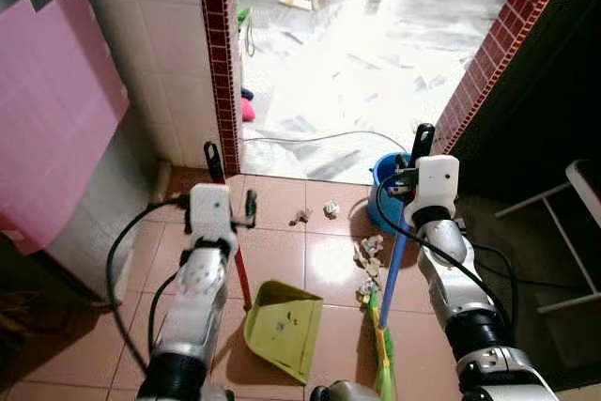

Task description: Sweep floor

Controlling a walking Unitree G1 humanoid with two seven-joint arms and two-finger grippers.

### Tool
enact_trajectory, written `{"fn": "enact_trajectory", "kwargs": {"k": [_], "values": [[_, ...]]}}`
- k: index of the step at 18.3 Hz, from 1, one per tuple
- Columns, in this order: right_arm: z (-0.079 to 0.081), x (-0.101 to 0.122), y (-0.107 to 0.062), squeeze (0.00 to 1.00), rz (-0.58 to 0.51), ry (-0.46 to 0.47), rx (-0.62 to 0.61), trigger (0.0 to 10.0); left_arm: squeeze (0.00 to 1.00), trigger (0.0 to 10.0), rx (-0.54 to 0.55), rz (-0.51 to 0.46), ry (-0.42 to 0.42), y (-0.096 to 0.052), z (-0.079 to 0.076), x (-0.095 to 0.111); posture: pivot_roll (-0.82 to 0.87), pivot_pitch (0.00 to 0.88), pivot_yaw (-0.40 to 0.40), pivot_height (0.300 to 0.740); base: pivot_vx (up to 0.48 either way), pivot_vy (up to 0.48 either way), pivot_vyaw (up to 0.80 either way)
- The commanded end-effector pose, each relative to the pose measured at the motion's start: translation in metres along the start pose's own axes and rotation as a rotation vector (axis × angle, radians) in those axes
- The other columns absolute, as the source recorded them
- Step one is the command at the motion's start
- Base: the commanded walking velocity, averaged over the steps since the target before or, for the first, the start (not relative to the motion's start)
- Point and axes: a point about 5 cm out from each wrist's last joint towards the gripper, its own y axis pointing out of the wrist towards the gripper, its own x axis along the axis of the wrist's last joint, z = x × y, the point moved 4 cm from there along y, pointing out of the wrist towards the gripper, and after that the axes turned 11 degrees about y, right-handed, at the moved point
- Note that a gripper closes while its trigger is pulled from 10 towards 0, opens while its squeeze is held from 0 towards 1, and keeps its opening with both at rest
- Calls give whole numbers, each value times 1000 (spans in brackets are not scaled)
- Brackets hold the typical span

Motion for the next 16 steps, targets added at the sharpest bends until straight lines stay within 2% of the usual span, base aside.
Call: {"fn": "enact_trajectory", "kwargs": {"k": [1, 3, 5, 6, 9, 11, 12, 13, 14, 16], "values": [[-6, 5, -2, 0, -8, -39, 12, 10000, 0, 10000, -5, 15, 11, 3, -5, -4, -62, 96, -72, 740, 0, 0, 0], [-6, 5, -4, 0, -7, -40, 14, 10000, 0, 10000, 22, 36, 3, 6, -1, -8, -69, 99, -72, 740, 0, 0, 0], [-9, 5, -9, 0, 2, -44, 15, 10000, 0, 10000, 93, 46, -11, 11, 13, -10, -82, 111, -73, 740, 0, 0, 0], [-10, 5, -10, 0, 6, -45, 15, 10000, 0, 10000, 102, 41, -16, 12, 15, -9, -80, 113, -73, 740, 0, 0, 0], [-7, 3, -10, 0, 17, -40, 24, 10000, 0, 10000, 136, 52, -4, 11, 22, -13, -67, 116, -79, 740, 0, 0, 0], [-2, 4, -9, 0, 18, -31, 40, 10000, 0, 10000, 62, -8, -20, 10, 20, -10, -67, 121, -90, 740, 0, 0, 0], [-1, 4, -9, 0, 19, -30, 46, 10000, 0, 10000, 55, -11, 30, 12, 21, -10, -68, 122, -93, 740, 0, 0, 0], [0, 5, -9, 0, 23, -36, 59, 10000, 0, 10000, 23, 54, 41, 15, 19, -18, -69, 128, -101, 740, 0, 0, 0], [-1, 5, -9, 0, 26, -39, 63, 10000, 0, 10000, -2, 52, 81, 17, 18, -17, -70, 129, -102, 740, 0, 0, 0], [-4, 5, -11, 0, 29, -43, 62, 10000, 0, 10000, -51, 33, 49, 18, 19, -16, -69, 129, -101, 740, 0, 0, 0]]}}
